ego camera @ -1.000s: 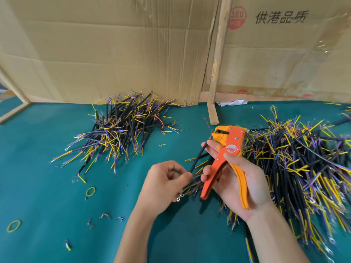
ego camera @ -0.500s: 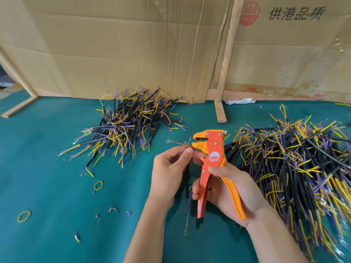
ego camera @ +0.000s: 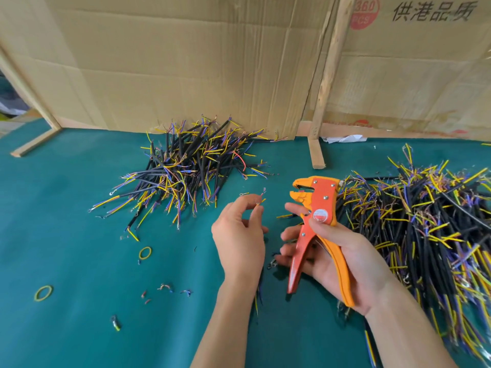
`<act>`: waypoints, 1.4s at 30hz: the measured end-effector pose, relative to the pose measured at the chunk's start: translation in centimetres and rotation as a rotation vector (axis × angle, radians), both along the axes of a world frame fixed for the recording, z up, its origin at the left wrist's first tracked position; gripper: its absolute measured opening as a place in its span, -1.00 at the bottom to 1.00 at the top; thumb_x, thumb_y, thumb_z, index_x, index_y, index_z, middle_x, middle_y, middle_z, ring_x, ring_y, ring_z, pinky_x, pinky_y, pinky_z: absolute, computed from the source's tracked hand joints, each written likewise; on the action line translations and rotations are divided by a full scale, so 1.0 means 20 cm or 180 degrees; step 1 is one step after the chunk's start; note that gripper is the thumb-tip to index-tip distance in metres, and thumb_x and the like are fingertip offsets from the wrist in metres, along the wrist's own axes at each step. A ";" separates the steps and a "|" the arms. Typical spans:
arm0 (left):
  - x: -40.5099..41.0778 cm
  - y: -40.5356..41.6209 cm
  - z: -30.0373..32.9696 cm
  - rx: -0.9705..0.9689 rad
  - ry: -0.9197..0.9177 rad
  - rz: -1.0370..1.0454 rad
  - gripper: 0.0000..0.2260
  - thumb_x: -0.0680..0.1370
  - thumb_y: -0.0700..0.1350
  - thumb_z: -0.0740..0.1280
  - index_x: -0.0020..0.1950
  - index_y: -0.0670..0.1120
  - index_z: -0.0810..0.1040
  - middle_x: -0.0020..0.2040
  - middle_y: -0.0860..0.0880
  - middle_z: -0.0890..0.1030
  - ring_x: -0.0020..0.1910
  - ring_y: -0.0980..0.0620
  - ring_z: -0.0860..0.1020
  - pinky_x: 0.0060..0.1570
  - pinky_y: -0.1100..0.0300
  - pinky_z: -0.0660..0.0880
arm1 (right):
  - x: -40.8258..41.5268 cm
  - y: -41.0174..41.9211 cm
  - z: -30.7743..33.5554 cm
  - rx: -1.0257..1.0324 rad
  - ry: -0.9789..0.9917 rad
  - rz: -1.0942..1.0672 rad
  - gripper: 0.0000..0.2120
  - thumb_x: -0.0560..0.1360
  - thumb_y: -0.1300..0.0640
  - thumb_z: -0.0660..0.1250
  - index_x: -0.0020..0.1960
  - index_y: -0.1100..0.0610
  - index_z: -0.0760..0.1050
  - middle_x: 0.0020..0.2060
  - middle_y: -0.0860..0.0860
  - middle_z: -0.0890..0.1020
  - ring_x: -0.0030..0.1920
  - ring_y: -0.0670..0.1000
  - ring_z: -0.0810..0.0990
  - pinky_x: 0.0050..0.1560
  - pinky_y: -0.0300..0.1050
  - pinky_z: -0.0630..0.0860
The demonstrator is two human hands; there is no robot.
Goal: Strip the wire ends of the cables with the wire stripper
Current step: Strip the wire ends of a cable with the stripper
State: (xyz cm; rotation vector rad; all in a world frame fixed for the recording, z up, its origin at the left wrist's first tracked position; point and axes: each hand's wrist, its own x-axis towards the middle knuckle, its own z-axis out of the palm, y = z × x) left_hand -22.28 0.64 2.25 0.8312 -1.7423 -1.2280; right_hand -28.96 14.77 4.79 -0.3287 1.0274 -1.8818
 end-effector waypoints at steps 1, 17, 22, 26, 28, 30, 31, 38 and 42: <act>0.00 0.00 0.00 -0.0061 -0.0007 -0.0001 -0.80 0.56 -0.23 0.40 -0.08 0.10 0.64 -0.08 0.11 0.66 -0.48 0.12 0.58 -0.29 0.27 0.50 | 0.00 0.00 0.00 0.0047 0.0012 0.0057 -0.61 0.54 0.13 0.40 0.35 0.18 0.58 -0.09 0.30 0.62 -0.17 0.26 0.63 -0.01 0.24 0.62; 0.00 0.00 0.01 -0.0670 -0.0086 0.0008 -0.89 0.55 -0.22 0.39 -0.13 -0.03 0.58 -0.17 0.06 0.59 -0.23 0.05 0.48 -0.21 0.35 0.38 | 0.00 0.01 0.01 0.0267 0.0125 0.0407 -0.52 0.37 0.29 0.48 0.28 0.32 0.55 -0.16 0.33 0.57 -0.22 0.29 0.60 -0.15 0.18 0.62; 0.00 0.01 0.01 -0.0798 -0.0048 -0.0009 -0.87 0.51 -0.29 0.41 -0.15 -0.06 0.60 -0.20 0.06 0.55 -0.27 0.06 0.45 -0.23 0.38 0.35 | 0.00 0.02 0.00 0.0199 0.0144 0.0380 -0.54 0.37 0.31 0.46 0.27 0.31 0.58 -0.18 0.32 0.56 -0.23 0.28 0.59 -0.20 0.15 0.60; 0.00 0.01 0.01 -0.0965 -0.0006 -0.0049 -0.86 0.50 -0.32 0.41 -0.16 -0.08 0.62 -0.21 0.05 0.55 -0.29 0.08 0.44 -0.25 0.43 0.33 | 0.00 0.02 0.00 0.0160 0.0205 0.0428 -0.48 0.31 0.27 0.52 0.27 0.29 0.58 -0.19 0.31 0.56 -0.24 0.27 0.60 -0.20 0.13 0.60; 0.00 0.01 0.01 -0.1051 -0.0016 -0.0060 -0.86 0.49 -0.33 0.42 -0.15 -0.09 0.63 -0.21 0.03 0.55 -0.29 0.06 0.44 -0.26 0.42 0.33 | 0.00 0.02 0.00 0.0142 0.0250 0.0448 -0.49 0.31 0.27 0.52 0.26 0.29 0.59 -0.20 0.30 0.56 -0.24 0.26 0.60 -0.20 0.12 0.60; 0.00 0.01 0.01 -0.1107 -0.0037 -0.0079 -0.86 0.49 -0.33 0.42 -0.14 -0.09 0.64 -0.20 0.02 0.56 -0.30 0.04 0.44 -0.27 0.41 0.34 | 0.00 0.02 0.00 0.0163 0.0257 0.0435 -0.51 0.31 0.27 0.51 0.24 0.28 0.60 -0.22 0.28 0.56 -0.25 0.25 0.59 -0.21 0.11 0.60; -0.01 0.01 0.01 -0.1131 -0.0044 -0.0087 -0.86 0.49 -0.33 0.42 -0.14 -0.09 0.64 -0.20 0.02 0.56 -0.31 0.04 0.44 -0.28 0.40 0.34 | 0.00 0.02 0.00 0.0175 0.0256 0.0429 -0.53 0.33 0.28 0.50 0.24 0.28 0.61 -0.23 0.26 0.55 -0.27 0.24 0.59 -0.22 0.10 0.59; -0.01 0.01 0.00 -0.1148 -0.0003 -0.0099 -0.86 0.49 -0.32 0.43 -0.15 -0.09 0.64 -0.22 0.05 0.54 -0.32 0.03 0.43 -0.28 0.40 0.32 | 0.02 -0.01 0.01 0.0369 0.0213 0.0229 -0.68 0.50 0.09 0.43 0.16 0.27 0.65 -0.41 0.09 0.39 -0.51 0.06 0.37 -0.46 -0.09 0.38; -0.01 0.01 -0.01 -0.1071 -0.0033 -0.0148 -0.88 0.50 -0.28 0.44 -0.14 -0.06 0.64 -0.25 0.10 0.55 -0.30 0.12 0.44 -0.26 0.44 0.32 | 0.04 -0.03 0.01 0.0302 0.0231 0.0066 -0.65 0.47 0.02 0.41 0.14 0.24 0.66 -0.44 0.07 0.37 -0.56 0.03 0.32 -0.50 -0.14 0.34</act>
